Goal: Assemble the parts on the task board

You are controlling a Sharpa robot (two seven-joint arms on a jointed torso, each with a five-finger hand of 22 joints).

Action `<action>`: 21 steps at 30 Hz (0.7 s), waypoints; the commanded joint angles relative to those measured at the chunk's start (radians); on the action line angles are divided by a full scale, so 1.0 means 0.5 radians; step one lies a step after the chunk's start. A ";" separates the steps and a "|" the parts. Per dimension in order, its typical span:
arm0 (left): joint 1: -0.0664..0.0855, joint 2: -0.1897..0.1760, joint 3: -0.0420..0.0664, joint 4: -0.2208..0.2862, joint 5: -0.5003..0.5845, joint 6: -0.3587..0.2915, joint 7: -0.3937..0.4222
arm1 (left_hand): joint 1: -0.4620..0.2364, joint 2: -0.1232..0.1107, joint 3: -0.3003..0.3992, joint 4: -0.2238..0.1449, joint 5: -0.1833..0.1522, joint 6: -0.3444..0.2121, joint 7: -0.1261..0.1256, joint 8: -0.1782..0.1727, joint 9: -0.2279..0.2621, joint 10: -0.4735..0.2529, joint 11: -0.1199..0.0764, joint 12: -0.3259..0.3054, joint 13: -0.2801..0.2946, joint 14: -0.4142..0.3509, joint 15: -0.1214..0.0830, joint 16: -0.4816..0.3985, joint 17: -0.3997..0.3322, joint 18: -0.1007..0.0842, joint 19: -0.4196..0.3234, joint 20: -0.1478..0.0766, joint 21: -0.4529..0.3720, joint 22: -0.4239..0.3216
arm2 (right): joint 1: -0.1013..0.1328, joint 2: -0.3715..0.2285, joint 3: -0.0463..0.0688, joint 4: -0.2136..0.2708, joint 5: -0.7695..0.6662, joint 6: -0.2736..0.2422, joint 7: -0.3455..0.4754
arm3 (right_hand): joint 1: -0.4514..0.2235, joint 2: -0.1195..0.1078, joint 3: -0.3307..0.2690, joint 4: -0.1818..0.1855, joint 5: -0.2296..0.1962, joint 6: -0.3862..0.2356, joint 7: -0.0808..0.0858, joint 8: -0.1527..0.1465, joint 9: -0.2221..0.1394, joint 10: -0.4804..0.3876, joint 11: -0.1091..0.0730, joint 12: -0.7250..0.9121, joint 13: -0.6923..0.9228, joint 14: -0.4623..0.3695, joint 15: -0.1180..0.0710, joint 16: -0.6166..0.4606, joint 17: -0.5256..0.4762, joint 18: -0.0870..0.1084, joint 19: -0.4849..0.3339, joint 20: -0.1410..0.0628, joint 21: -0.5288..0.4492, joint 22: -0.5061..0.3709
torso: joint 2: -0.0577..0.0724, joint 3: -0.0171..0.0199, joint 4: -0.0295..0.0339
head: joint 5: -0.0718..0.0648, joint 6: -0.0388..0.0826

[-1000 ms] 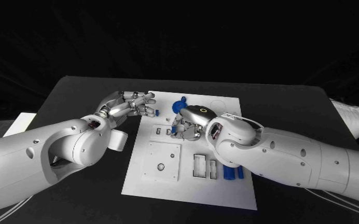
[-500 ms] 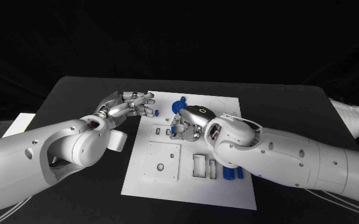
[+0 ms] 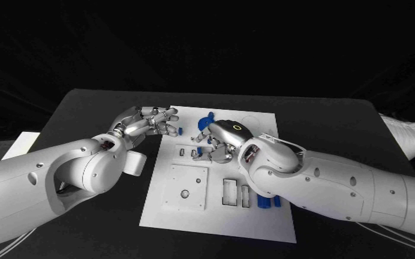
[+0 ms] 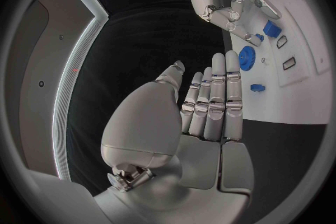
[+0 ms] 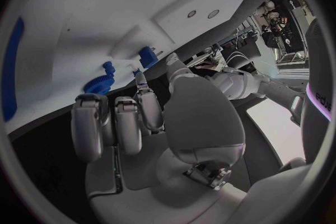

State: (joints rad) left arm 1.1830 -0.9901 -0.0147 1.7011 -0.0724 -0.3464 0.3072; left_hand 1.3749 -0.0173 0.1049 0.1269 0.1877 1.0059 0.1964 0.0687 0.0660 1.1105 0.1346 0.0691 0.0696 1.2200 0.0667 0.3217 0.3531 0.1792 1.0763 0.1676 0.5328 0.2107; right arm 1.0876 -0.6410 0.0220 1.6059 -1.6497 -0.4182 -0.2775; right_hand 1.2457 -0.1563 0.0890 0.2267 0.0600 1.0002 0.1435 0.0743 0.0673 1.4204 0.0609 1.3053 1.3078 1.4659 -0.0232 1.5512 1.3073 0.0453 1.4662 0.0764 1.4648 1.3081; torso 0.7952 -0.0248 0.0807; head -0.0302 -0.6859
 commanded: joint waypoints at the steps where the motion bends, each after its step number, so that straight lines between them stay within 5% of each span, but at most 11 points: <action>1: 0.001 0.003 0.001 -0.011 -0.067 0.024 -0.060 | -0.030 -0.013 0.010 0.014 -0.008 0.041 -0.024 0.006 0.003 0.110 -0.035 0.038 0.025 0.179 -0.056 0.135 0.091 0.007 0.121 -0.035 0.112 0.056 | 0.001 -0.056 0.011 0.037 0.186 -0.336 0.435 | 0.067 -0.020 -0.019 0.080 0.001 -0.097 0.028 -0.018 -0.004 -0.031 0.017 -0.027 0.148 0.188 0.031 -0.013 0.441 0.006 0.014 0.033 -0.020 0.073 | -0.005 0.0015 -0.003 | 0.008 0.006; 3: 0.001 0.005 0.001 -0.021 -0.104 0.015 -0.105 | -0.053 -0.024 0.008 0.030 -0.012 0.097 -0.058 0.028 0.012 0.239 -0.086 0.093 0.058 0.346 -0.100 0.286 0.193 0.014 0.232 -0.083 0.225 0.114 | 0.013 -0.095 0.019 0.055 0.317 -0.365 0.607 | 0.106 -0.009 -0.021 0.100 0.020 -0.115 0.033 -0.017 -0.004 -0.058 0.024 -0.064 0.121 0.179 0.036 -0.035 0.405 0.016 -0.009 0.038 -0.047 0.026 | -0.009 0.0033 -0.006 | 0.009 0.011; 4: 0.002 0.006 0.001 -0.027 -0.128 0.011 -0.142 | -0.071 -0.028 0.010 0.048 -0.007 0.130 -0.088 0.039 0.018 0.300 -0.113 0.124 0.086 0.458 -0.147 0.616 0.496 0.003 0.318 -0.119 0.332 0.173 | 0.025 -0.120 0.023 0.065 0.403 -0.372 0.695 | 0.121 0.003 -0.021 0.106 0.028 -0.119 0.034 -0.016 -0.003 -0.069 0.026 -0.079 0.110 0.176 0.037 -0.042 0.395 0.019 -0.016 0.040 -0.055 0.011 | -0.011 0.0042 -0.006 | 0.009 0.012; 6: 0.002 0.007 0.001 -0.037 -0.157 0.006 -0.198 | -0.089 -0.057 0.000 0.060 -0.012 0.155 -0.124 0.045 0.024 0.402 -0.144 0.190 0.138 0.564 -0.171 1.159 1.024 0.008 0.390 -0.162 0.468 0.271 | 0.041 -0.153 0.028 0.080 0.515 -0.372 0.784 | 0.136 0.018 -0.023 0.110 0.037 -0.120 0.035 -0.012 -0.002 -0.090 0.026 -0.108 0.089 0.170 0.038 -0.056 0.374 0.026 -0.031 0.042 -0.074 -0.022 | -0.015 0.0061 -0.007 | 0.010 0.012; 9: 0.009 0.023 0.001 -0.073 -0.281 0.048 -0.444 | -0.200 -0.095 -0.062 0.139 -0.020 0.168 -0.169 0.095 0.053 0.481 -0.184 0.518 0.424 0.635 -0.211 2.126 2.025 -0.103 0.590 -0.205 1.100 1.070 | 0.103 -0.280 0.039 0.136 0.863 -0.316 0.937 | 0.152 0.051 -0.052 0.111 0.067 -0.135 0.039 -0.010 0.000 -0.148 0.031 -0.186 0.032 0.154 0.042 -0.096 0.318 0.045 -0.077 0.046 -0.131 -0.116 | -0.028 0.0105 -0.007 | 0.012 0.007; 10: 0.018 0.032 0.002 -0.087 -0.346 0.093 -0.537 | -0.216 -0.081 -0.069 0.154 -0.012 0.179 -0.173 0.136 0.074 0.468 -0.207 0.669 0.548 0.666 -0.237 2.320 2.235 -0.133 0.635 -0.201 1.231 1.251 | 0.125 -0.323 0.041 0.152 0.964 -0.297 0.958 | 0.161 0.065 -0.055 0.106 0.081 -0.123 0.036 -0.002 0.003 -0.159 0.028 -0.200 0.021 0.151 0.040 -0.103 0.309 0.049 -0.086 0.045 -0.143 -0.135 | -0.032 0.0126 -0.005 | 0.009 0.007; 11: 0.032 0.043 0.002 -0.103 -0.427 0.163 -0.644 | -0.264 -0.082 -0.101 0.195 -0.018 0.164 -0.201 0.201 0.109 0.398 -0.206 0.949 0.781 0.686 -0.229 2.437 2.365 -0.144 0.660 -0.223 1.340 1.392 | 0.146 -0.368 0.044 0.165 1.060 -0.276 0.972 | 0.168 0.074 -0.059 0.101 0.094 -0.117 0.034 0.003 0.004 -0.164 0.026 -0.207 0.015 0.150 0.038 -0.106 0.307 0.051 -0.089 0.044 -0.149 -0.144 | -0.036 0.0136 -0.006 | 0.011 0.006; 12: 0.048 0.056 0.002 -0.119 -0.516 0.252 -0.760 | -0.304 -0.044 -0.111 0.244 -0.012 0.146 -0.192 0.248 0.135 0.338 -0.203 1.242 1.067 0.699 -0.234 2.489 2.424 -0.156 0.673 -0.228 1.413 1.501 | 0.167 -0.414 0.046 0.176 1.149 -0.249 0.980 | 0.178 0.083 -0.063 0.094 0.113 -0.113 0.032 0.007 0.005 -0.165 0.024 -0.207 0.013 0.151 0.037 -0.107 0.306 0.051 -0.089 0.043 -0.151 -0.145 | -0.040 0.0145 -0.007 | 0.014 0.004; 15: 0.105 0.095 0.002 -0.163 -0.785 0.503 -1.085 | -0.355 -0.029 -0.171 0.315 -0.039 0.133 -0.218 0.376 0.207 0.351 -0.227 1.810 1.620 0.702 -0.241 2.498 2.435 -0.177 0.696 -0.231 1.520 1.668 | 0.222 -0.531 0.049 0.189 1.362 -0.187 0.984 | 0.188 0.101 -0.071 0.085 0.141 -0.106 0.028 0.013 0.006 -0.157 0.020 -0.196 0.016 0.151 0.033 -0.108 0.306 0.050 -0.085 0.040 -0.151 -0.142 | -0.056 0.0151 -0.012 | 0.022 0.000; 18: 0.167 0.147 0.000 -0.215 -1.024 0.664 -1.371 | -0.437 0.000 -0.270 0.317 -0.084 0.131 -0.247 0.577 0.338 0.369 -0.267 2.131 1.940 0.702 -0.271 2.498 2.435 -0.187 0.698 -0.246 1.564 1.735 | 0.273 -0.629 0.051 0.177 1.507 -0.158 0.981 | 0.189 0.103 -0.073 0.083 0.145 -0.106 0.028 0.013 0.006 -0.156 0.020 -0.195 0.016 0.151 0.033 -0.110 0.304 0.050 -0.084 0.039 -0.151 -0.141 | -0.073 0.0244 -0.023 | 0.035 -0.007; 21: 0.203 0.214 -0.001 -0.270 -1.254 0.762 -1.580 | -0.469 0.017 -0.346 0.323 -0.094 0.101 -0.273 0.766 0.486 0.424 -0.305 2.298 2.118 0.702 -0.286 2.498 2.435 -0.193 0.710 -0.271 1.601 1.794 | 0.300 -0.697 0.051 0.151 1.596 -0.187 0.995 | 0.184 0.113 -0.082 0.084 0.148 -0.110 0.028 0.012 0.004 -0.158 0.020 -0.199 0.010 0.150 0.032 -0.114 0.300 0.050 -0.084 0.038 -0.153 -0.143 | -0.089 0.0365 -0.028 | 0.045 -0.012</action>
State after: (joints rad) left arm 1.2802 -0.8937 -0.0145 1.5760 -0.4829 -0.1147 -0.2522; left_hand 1.1480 -0.0063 -0.0605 0.2884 0.1428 1.0588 0.0630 0.4354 0.2966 1.3171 -0.0152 1.2042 1.1137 1.4669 -0.0718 1.5679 1.3082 0.1011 1.4333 0.0384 1.3289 1.1024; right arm 1.2360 -0.9841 0.0478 1.6859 -0.9978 -0.5297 0.1742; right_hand 1.3406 -0.1087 0.0523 0.2692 0.1276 0.9415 0.1586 0.0768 0.0688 1.3434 0.0735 1.2053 1.3078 1.4664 -0.0071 1.4978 1.3079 0.0615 1.4282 0.0985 1.3923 1.2372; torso 0.7619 -0.0133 0.0709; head -0.0119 -0.6892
